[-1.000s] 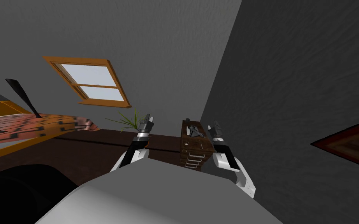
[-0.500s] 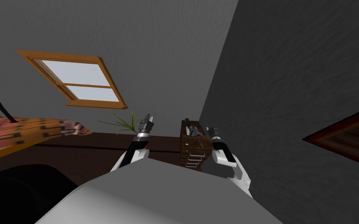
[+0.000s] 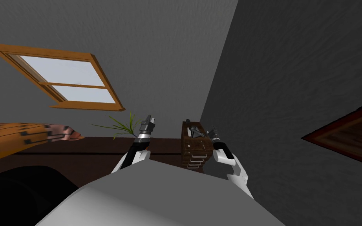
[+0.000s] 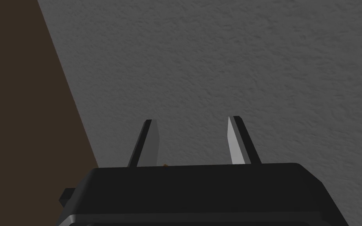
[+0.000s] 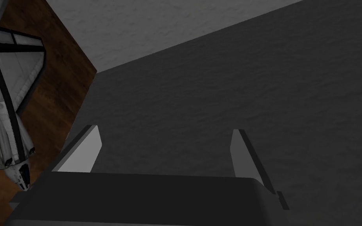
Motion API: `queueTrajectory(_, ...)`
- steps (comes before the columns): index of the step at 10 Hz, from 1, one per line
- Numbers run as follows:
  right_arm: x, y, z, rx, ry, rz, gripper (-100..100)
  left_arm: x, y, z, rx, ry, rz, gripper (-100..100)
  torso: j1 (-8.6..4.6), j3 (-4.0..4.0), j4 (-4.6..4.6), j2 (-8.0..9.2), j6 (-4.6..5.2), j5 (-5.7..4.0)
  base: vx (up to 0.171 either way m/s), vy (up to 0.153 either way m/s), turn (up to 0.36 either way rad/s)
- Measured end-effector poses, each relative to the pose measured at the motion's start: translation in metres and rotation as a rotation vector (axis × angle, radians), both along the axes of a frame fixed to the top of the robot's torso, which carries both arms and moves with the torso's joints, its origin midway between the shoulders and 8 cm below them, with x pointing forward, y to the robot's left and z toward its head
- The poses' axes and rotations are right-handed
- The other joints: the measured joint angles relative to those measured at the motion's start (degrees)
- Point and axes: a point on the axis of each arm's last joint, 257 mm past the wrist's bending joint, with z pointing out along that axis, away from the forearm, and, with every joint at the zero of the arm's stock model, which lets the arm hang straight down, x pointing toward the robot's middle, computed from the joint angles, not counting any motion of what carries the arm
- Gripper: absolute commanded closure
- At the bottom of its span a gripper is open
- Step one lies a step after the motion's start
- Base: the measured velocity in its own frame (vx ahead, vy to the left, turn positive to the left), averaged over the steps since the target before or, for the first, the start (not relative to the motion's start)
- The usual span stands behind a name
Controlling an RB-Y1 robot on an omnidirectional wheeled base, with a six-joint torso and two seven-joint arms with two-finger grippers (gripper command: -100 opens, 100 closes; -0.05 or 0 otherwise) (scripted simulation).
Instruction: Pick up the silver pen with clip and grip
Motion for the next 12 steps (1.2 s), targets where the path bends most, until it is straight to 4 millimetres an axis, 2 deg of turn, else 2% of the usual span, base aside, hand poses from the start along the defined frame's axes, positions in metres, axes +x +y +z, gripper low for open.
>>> queueTrajectory(3, 0.012, -0.013, -0.031, 0.091, 0.102, -0.018, -100, 0.0, 0.0, 0.0, 0.0, 0.0, 0.0, 0, -0.04, -0.01, 0.0, -0.02, 0.01, -0.01, 0.014, 0.037, -0.052)
queueTrajectory(12, 0.013, -0.032, -0.126, 0.351, 0.393, -0.1, -100, 0.0, 0.0, 0.0, 0.0, 0.0, 0.0, 0, -0.14, -0.01, -0.01, -0.01, 0.01, -0.03, 0.016, 0.022, -0.033)
